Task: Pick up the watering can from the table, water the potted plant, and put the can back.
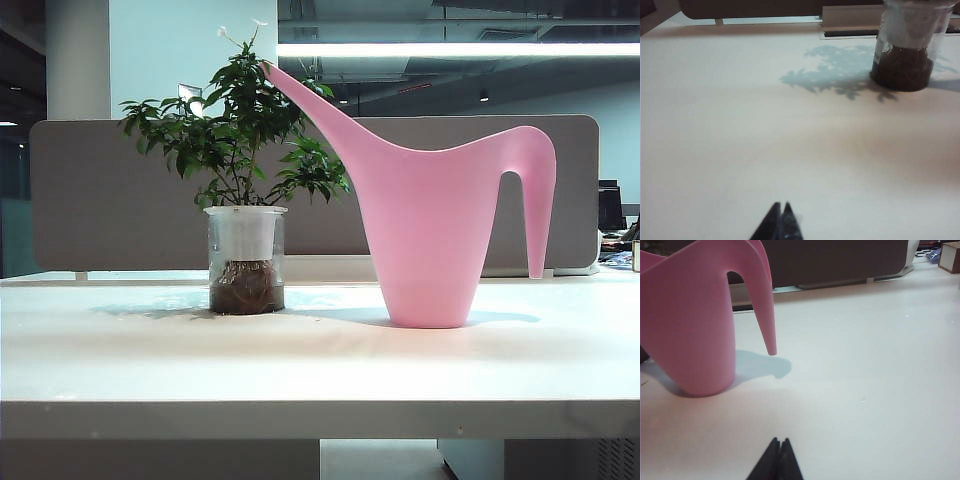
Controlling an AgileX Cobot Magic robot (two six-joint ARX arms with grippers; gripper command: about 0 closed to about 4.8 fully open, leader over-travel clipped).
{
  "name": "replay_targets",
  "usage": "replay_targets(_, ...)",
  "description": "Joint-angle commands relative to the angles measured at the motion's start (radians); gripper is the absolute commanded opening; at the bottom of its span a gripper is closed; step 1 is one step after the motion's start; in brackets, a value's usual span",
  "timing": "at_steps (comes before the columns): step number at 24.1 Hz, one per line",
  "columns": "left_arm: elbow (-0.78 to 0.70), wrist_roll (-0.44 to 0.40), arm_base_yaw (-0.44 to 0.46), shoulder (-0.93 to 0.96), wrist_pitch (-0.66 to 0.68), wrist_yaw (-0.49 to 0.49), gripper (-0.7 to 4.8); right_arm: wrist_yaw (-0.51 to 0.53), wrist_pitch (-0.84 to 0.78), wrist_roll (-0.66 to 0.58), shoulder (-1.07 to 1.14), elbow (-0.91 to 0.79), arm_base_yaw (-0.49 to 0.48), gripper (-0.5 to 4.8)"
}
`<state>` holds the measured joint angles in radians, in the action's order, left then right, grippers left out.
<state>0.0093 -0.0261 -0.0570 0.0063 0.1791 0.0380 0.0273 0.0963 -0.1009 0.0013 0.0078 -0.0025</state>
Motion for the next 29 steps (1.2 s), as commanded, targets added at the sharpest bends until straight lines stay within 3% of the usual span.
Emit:
replay_targets(1, -0.001, -0.002, -0.005, 0.001, 0.006, 0.003, -0.05, -0.003, -0.013, -0.003, -0.001, -0.007, 0.001, 0.00)
replay_targets(9, 0.106, 0.000, -0.029, 0.175, 0.052, 0.036, -0.05, -0.003, -0.011, -0.003, -0.001, -0.007, 0.001, 0.00)
replay_targets(11, 0.237, 0.000, -0.041, 0.286, 0.119, 0.037, -0.05, -0.003, -0.011, -0.003, -0.001, -0.007, 0.001, 0.00)
replay_targets(17, 0.691, 0.126, -0.119, 0.492, 0.435, -0.209, -0.05, -0.003, -0.011, -0.003, -0.001, -0.007, 0.001, 0.00)
replay_targets(19, 0.821, 0.105, -0.147, 0.532, 0.549, -0.270, -0.05, -0.003, -0.011, -0.003, -0.001, -0.007, 0.001, 0.00)
replay_targets(23, 1.080, 0.104, -0.178, 0.583, 0.763, -0.285, -0.05, -0.003, -0.011, -0.003, -0.001, -0.007, 0.001, 0.00)
replay_targets(29, 1.207, 0.007, -0.178, 0.563, 0.824, -0.289, -0.05, -0.003, -0.011, -0.003, -0.001, -0.007, 0.001, 0.00)
